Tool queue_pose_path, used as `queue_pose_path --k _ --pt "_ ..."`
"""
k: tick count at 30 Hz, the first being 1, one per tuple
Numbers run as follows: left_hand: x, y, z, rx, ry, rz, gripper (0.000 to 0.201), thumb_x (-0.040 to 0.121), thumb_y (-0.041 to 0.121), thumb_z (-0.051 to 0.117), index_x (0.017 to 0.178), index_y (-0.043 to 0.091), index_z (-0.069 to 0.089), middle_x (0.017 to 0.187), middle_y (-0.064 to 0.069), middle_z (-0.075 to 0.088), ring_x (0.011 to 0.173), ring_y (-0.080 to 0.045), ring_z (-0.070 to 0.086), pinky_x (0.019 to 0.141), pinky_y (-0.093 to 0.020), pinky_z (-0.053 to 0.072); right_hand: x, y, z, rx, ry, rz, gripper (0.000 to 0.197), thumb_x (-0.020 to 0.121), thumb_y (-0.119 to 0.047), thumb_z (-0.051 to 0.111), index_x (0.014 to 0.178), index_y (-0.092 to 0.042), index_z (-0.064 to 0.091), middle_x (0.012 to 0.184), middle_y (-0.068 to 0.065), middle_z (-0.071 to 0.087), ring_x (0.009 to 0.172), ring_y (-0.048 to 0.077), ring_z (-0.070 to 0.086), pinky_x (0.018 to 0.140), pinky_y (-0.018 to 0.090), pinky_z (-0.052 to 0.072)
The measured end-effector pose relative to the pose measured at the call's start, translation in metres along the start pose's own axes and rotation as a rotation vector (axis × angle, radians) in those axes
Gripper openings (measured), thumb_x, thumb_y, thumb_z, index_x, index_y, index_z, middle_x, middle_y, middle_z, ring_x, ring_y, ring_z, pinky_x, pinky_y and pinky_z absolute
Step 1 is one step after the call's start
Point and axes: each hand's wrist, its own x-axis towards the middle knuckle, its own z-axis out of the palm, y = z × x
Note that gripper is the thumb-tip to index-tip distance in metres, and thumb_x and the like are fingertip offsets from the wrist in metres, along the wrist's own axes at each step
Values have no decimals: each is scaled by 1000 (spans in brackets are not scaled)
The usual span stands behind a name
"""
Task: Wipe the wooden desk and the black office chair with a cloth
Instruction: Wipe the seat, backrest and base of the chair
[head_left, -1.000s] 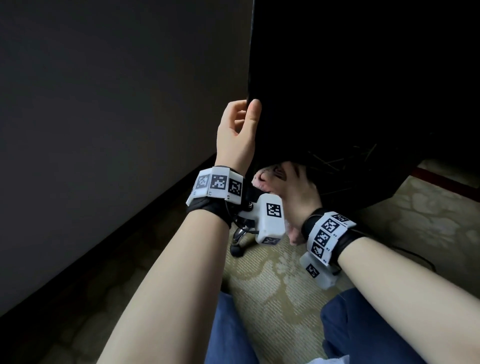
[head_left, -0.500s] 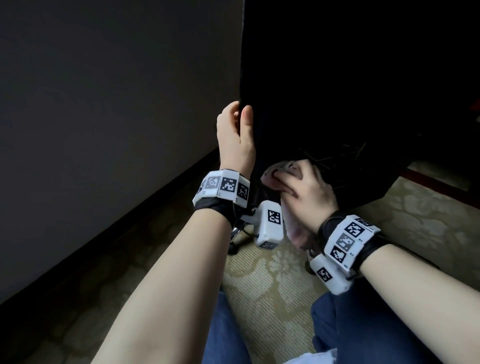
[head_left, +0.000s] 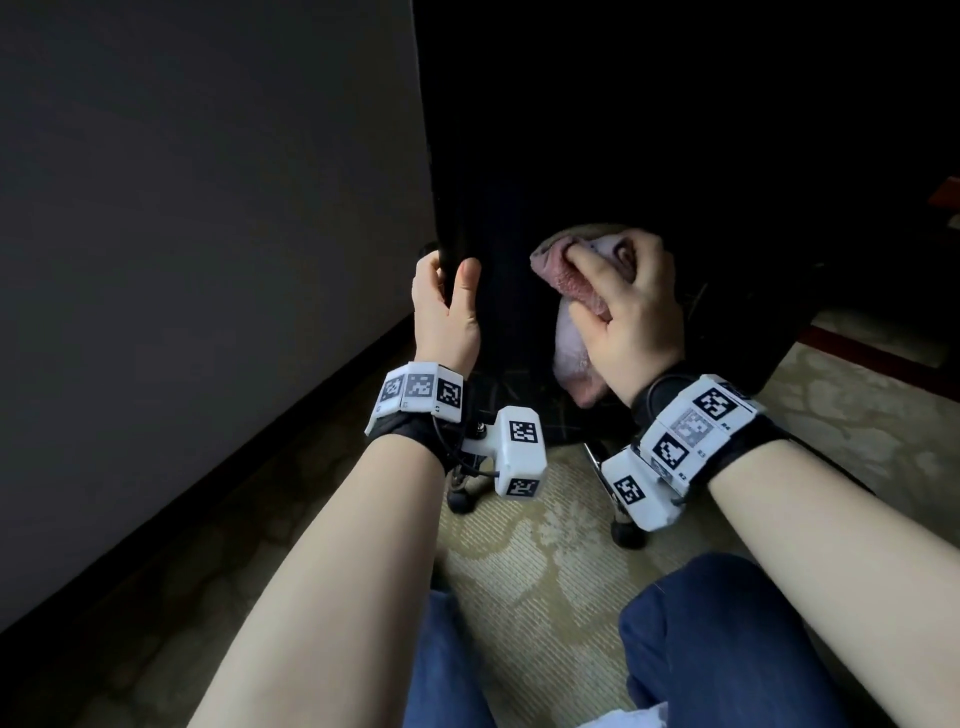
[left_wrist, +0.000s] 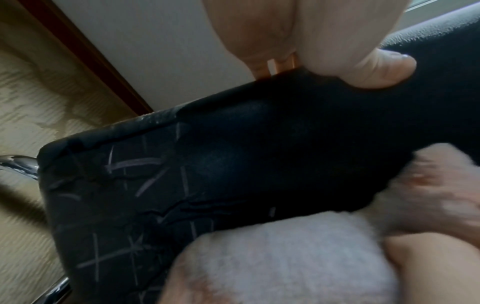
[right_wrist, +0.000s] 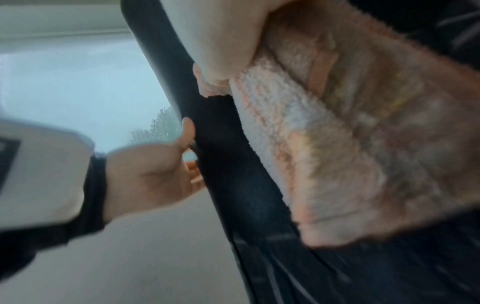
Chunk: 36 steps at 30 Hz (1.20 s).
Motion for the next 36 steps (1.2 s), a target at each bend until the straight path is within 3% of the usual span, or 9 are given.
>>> queue_pose_path --k 5,11,15,20,23,26,29,32,36 --pt "7 -10 -4 -15 -5 -17 47 94 46 44 126 11 43 123 -26 50 114 -39 50 97 -41 42 -31 1 25 -53 -298 97 48 67 -7 76 113 -18 67 119 15 48 105 45 51 76 47 54" --pt "10 -17 -3 -26 11 -15 45 95 45 43 127 14 42 125 -25 50 117 -38 49 101 -47 42 -62 3 47 -133 -707 290 45 89 -20 59 132 -32 52 140 7 32 119 34 34 87 44 45" --pt "15 -19 -5 -40 36 25 38 91 49 43 117 21 45 107 -12 53 99 -25 53 96 -43 46 -68 2 51 -112 -849 370 41 91 -30 56 131 -37 50 137 3 30 120 32 35 93 43 42" --pt "16 -16 -10 -77 46 81 58 73 73 35 106 26 43 86 8 47 77 -3 48 74 -11 44 -64 -6 33 -57 -693 274 39 86 -22 59 123 -32 60 130 5 39 116 30 42 89 40 46" --pt "19 -15 -15 -53 72 84 68 65 76 31 108 24 45 82 13 45 72 2 48 70 -6 41 -56 -8 16 37 -432 191 38 78 -13 66 115 -21 67 123 13 48 109 34 51 81 43 52" --pt "25 -17 -20 -22 99 66 70 64 77 29 108 25 44 82 14 45 72 3 48 70 -2 39 -42 -4 4 37 -159 106 38 77 -17 59 114 -14 67 118 19 50 108 34 50 85 39 49" --pt "30 -17 -23 2 110 29 55 84 64 32 112 19 47 82 14 44 72 3 46 68 0 36 -21 -2 0 11 19 64 40 78 -10 57 117 -15 60 119 20 44 110 31 44 96 37 42" --pt "35 -21 -25 43 131 -3 35 100 35 40 123 11 48 83 15 44 73 4 47 68 2 35 -6 -3 6 -54 57 54 41 78 -7 58 118 -18 57 117 26 49 107 39 49 93 43 44" --pt "34 -15 -26 25 120 4 46 94 47 37 123 13 48 83 16 43 72 7 49 69 2 36 -2 -4 15 -80 -41 89 40 77 -17 57 117 -21 58 118 25 50 105 43 50 83 52 51"
